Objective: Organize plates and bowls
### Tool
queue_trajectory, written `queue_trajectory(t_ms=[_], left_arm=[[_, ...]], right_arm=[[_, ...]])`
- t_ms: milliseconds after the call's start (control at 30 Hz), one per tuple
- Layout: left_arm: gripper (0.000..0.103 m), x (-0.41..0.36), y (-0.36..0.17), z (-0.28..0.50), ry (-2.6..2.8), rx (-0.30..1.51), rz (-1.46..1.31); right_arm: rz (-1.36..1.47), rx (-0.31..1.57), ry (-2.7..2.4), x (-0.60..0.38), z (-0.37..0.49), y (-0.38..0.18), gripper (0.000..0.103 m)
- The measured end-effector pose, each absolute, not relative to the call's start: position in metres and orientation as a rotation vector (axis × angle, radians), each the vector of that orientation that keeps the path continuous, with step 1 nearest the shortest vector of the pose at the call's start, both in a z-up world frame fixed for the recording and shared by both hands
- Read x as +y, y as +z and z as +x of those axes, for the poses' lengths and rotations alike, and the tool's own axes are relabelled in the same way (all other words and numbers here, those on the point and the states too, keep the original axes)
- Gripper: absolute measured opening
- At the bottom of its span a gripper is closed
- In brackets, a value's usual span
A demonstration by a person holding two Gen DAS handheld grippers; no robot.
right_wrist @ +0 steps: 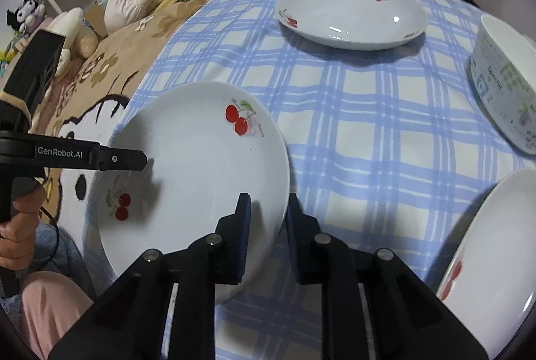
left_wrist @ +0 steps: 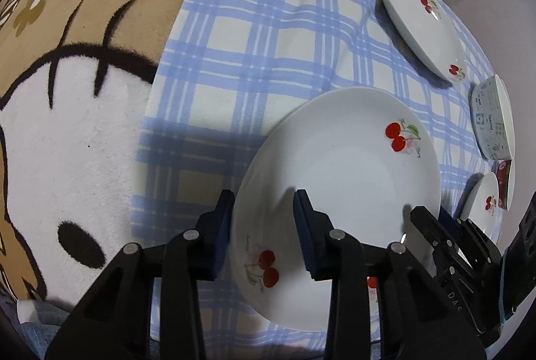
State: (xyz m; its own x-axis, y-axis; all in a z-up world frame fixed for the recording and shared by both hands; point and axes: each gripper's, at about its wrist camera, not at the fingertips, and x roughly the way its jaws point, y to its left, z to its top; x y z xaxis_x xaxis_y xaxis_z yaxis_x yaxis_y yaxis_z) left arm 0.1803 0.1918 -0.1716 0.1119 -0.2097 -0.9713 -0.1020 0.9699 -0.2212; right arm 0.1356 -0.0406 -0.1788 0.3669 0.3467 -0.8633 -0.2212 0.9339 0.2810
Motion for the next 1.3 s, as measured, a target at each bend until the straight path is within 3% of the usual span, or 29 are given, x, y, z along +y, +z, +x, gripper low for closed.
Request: queue_trajectory(t_ms=[633,1300], left_arm=[[0.030,0.197,-0.176,0.183,-0.057,1.449,-0.319],[0.028,0.142,-0.117,0.171,-0.131,1.297,-0.162]], right_arm=[[0.152,1.130,0.334,-0.041,0.131,-0.178,0.016],[0.243,1.010,0.303,-0.093,0.119,-0.128,0.014]])
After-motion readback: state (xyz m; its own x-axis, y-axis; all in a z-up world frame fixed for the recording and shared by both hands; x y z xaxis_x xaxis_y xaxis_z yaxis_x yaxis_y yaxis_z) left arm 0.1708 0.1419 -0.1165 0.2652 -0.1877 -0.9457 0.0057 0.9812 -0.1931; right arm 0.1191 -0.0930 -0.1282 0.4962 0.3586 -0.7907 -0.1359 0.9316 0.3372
